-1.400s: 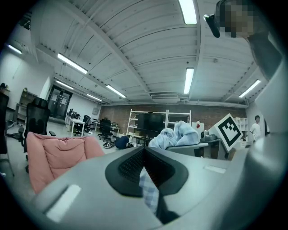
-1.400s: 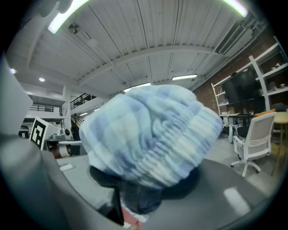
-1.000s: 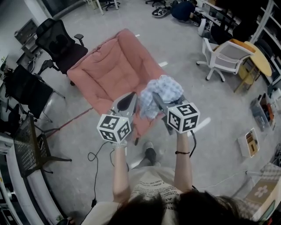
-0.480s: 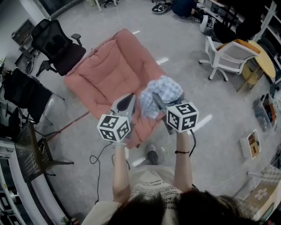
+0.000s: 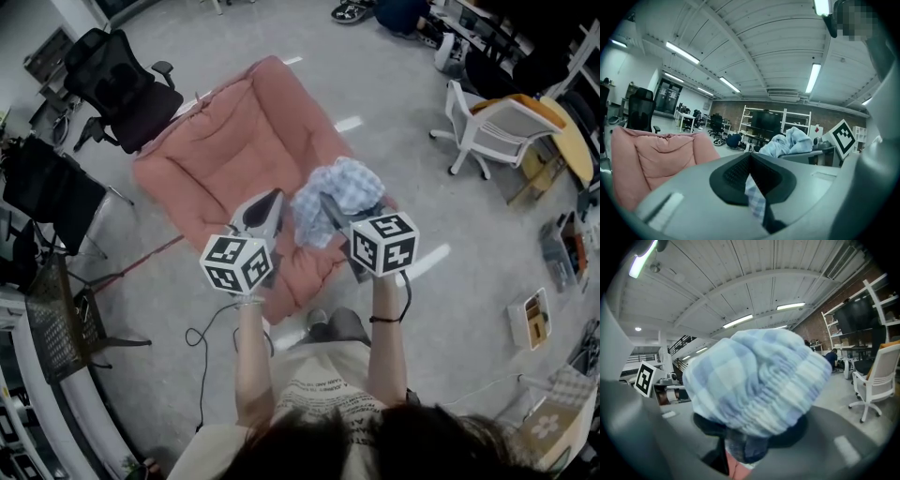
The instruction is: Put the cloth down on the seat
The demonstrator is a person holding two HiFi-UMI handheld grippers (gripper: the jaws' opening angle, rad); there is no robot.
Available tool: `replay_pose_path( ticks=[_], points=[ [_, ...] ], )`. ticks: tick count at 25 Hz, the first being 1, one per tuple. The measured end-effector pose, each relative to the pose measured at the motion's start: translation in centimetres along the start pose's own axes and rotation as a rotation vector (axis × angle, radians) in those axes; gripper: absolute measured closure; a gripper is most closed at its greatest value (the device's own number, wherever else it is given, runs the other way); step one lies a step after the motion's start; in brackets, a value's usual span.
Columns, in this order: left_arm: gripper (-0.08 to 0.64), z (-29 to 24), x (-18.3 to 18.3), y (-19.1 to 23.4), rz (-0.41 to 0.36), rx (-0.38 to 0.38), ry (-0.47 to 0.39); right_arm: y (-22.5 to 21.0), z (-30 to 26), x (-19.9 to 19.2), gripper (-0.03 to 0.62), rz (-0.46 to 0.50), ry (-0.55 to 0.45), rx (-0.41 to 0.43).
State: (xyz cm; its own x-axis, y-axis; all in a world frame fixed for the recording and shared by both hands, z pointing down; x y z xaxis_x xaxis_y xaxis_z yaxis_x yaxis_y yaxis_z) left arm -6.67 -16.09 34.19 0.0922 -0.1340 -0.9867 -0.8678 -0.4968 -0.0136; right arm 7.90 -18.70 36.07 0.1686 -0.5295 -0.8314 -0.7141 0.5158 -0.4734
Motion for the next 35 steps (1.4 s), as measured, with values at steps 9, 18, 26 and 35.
replay_pose_path(
  ticks=[9,18,26,35],
  points=[
    [0.566,-4.1,-1.5,2.0,0.070,0.100,0.050,-3.8,-5.1,2.1,0.382,0.010,0.105,0.072],
    [0.566,-8.0,-2.9,4.6,0.139,0.219,0.080,-7.3,-11.3,4.0,0.382,0.034,0.215,0.157],
    [0.566,-9.8,-5.0,5.8,0.220,0.305,0.099,-9.0,-15.5,3.9,0.382,0.062,0.315,0.236],
    [0.566,-11.1,-7.4,7.7,0.252,0.362,0.131,-9.7,-20.0,3.0,0.382,0.131,0.404,0.314]
  ],
)
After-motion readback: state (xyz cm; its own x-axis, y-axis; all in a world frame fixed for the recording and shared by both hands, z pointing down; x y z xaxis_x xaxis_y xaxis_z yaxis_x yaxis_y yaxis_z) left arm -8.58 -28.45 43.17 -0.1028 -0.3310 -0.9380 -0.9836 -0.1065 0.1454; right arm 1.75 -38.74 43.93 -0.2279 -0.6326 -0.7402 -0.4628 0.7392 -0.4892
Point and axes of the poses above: the fingertips, and each gripper's own axes: z backward along the fingers, y to its left, x out of its top, the point moved 4 cm from there along z, backward along the fingers, and after that the axes turned 13 degrees about -z, right-handed, at the moved point
